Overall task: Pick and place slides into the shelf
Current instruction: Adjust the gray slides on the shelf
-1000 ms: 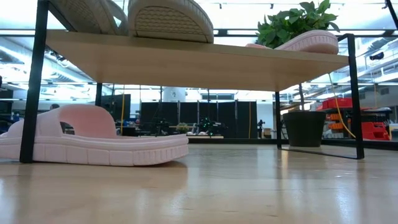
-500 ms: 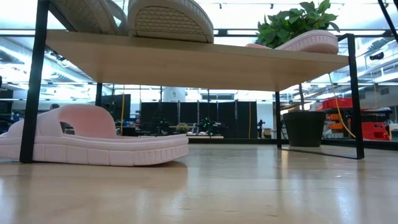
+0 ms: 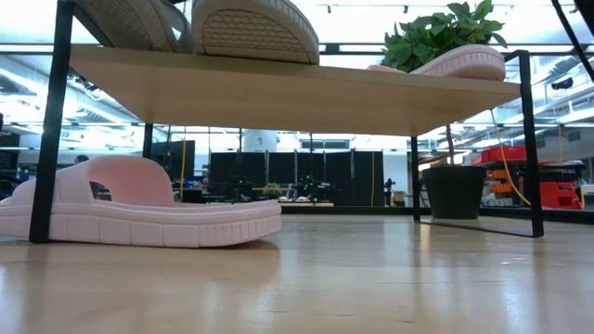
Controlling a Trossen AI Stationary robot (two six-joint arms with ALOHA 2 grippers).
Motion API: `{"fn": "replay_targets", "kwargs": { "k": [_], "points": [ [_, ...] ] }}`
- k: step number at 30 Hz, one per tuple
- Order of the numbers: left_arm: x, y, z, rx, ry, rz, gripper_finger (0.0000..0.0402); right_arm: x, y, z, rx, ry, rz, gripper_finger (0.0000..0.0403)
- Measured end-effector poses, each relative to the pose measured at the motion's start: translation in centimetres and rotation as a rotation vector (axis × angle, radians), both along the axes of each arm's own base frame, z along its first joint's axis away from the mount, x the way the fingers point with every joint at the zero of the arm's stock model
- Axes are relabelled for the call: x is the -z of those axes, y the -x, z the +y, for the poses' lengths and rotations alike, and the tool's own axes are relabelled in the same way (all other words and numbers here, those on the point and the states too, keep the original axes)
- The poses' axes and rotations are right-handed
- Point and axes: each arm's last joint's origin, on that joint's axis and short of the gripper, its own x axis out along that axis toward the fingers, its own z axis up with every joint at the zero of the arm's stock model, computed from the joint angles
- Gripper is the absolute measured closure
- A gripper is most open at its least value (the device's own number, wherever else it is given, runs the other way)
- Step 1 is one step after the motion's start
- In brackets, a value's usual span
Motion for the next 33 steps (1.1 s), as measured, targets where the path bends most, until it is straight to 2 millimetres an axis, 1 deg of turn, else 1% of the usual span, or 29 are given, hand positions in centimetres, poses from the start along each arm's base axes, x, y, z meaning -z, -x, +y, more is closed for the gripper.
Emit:
{"fn": "replay_targets", "kwargs": {
  "k": [3, 6, 8, 12, 13, 18, 21, 29, 33],
  "points": [
    [0.0, 0.0, 0.0, -0.001, 0.0, 0.0, 0.0294, 0.2, -0.2, -0.4, 0.009, 0.01, -0.001, 0.0182],
    [0.0, 0.0, 0.0, -0.001, 0.0, 0.0, 0.0294, 0.4, -0.3, -0.4, 0.003, 0.002, 0.004, 0.0221],
    [0.0, 0.0, 0.0, -0.002, 0.0, 0.0, 0.0294, 0.3, -0.3, -0.3, 0.002, -0.001, -0.003, 0.0263],
    [0.0, 0.0, 0.0, -0.001, 0.0, 0.0, 0.0294, 0.2, -0.2, -0.1, 0.005, 0.006, -0.006, 0.037],
    [0.0, 0.0, 0.0, -0.001, -0.001, 0.0, 0.0294, 0.2, -0.2, -0.1, 0.008, 0.007, -0.008, 0.0385],
    [0.0, 0.0, 0.0, -0.002, -0.002, 0.0, 0.0294, 0.2, -0.1, -0.1, 0.082, -0.052, -0.029, 0.0389],
    [0.0, 0.0, 0.0, -0.002, -0.003, 0.0, 0.0294, 0.1, 0.1, 0.0, 0.106, -0.03, -0.03, 0.0396],
    [0.0, 0.0, 0.0, -0.002, -0.003, 0.0, 0.0294, -2.5, 1.0, 0.2, 0.199, 0.069, -0.036, 0.0399],
    [0.0, 0.0, 0.0, -0.002, -0.003, 0.0, 0.0294, -2.9, 1.4, 0.0, 0.208, 0.066, 0.0, 0.04]
  ]
}}
